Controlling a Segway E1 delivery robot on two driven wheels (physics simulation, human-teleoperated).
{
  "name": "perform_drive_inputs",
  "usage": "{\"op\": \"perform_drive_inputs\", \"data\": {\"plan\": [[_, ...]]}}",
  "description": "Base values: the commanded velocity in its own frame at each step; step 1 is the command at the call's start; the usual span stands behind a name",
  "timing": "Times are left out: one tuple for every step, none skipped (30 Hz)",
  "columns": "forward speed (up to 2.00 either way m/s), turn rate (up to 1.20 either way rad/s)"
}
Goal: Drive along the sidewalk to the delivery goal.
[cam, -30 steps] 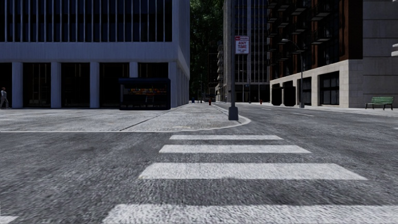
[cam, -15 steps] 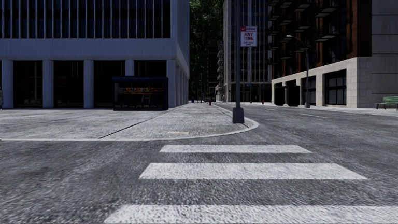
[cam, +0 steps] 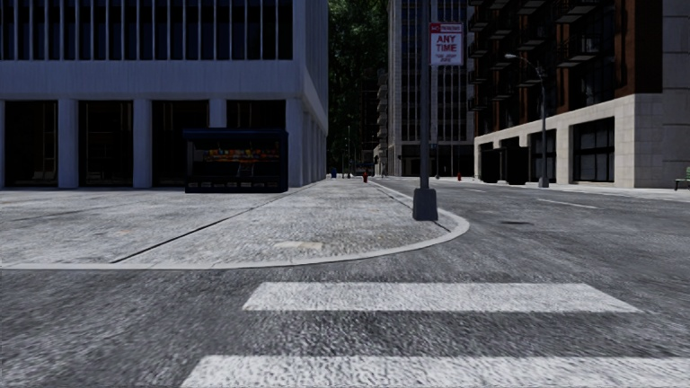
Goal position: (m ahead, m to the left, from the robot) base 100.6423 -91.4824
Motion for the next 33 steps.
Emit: {"op": "perform_drive_inputs", "data": {"plan": [[2.00,0.00],[2.00,0.00],[2.00,0.00],[2.00,0.00],[2.00,0.00],[2.00,0.00],[2.00,0.00],[2.00,0.00],[2.00,0.00],[2.00,0.00],[2.00,0.00],[2.00,0.00],[2.00,0.00],[2.00,0.00],[2.00,0.00],[2.00,0.00],[2.00,0.00],[2.00,0.00],[2.00,0.00],[2.00,0.00],[2.00,0.00],[2.00,0.00],[2.00,0.00],[2.00,0.00],[2.00,0.00],[2.00,0.00],[2.00,0.00],[2.00,0.00],[2.00,0.00],[2.00,0.00],[2.00,0.00],[2.00,0.00],[2.00,0.00]]}}
